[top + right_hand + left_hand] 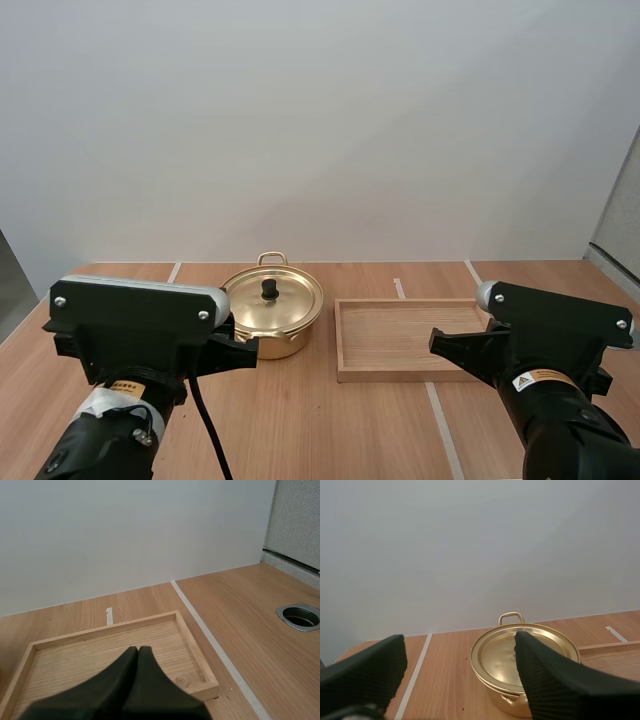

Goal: Open the pot, put the pineapple inside, and close it

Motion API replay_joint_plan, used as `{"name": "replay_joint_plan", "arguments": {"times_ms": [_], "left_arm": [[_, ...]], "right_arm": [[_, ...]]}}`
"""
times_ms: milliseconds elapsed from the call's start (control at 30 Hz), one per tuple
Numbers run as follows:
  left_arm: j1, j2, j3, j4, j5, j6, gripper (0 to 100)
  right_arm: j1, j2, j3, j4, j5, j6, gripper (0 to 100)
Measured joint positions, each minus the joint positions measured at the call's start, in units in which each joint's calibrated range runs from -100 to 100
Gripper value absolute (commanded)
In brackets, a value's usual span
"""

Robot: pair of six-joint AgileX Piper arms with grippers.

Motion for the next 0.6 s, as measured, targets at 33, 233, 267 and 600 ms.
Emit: {"name": "replay_joint_plan", "arguments": {"times_ms": [33,233,267,600], "left_arm": [[0.0,0.0,0.0,0.0,0.0,-0.1,100],[-0.28,0.0,0.1,1.8,0.5,-0.6,100],[-0.63,0.0,0.1,2.9,0.5,-0.6,100],[-7.25,0.0,7.5,7.8,-6.0,-2.2,100]], "right_arm": [[0.0,0.0,0.0,0.0,0.0,0.0,0],[0.0,0.0,0.0,0.0,0.0,0.0,0],[0.0,0.0,0.0,0.0,0.0,0.0,0],[0.0,0.0,0.0,0.0,0.0,0.0,0]]}}
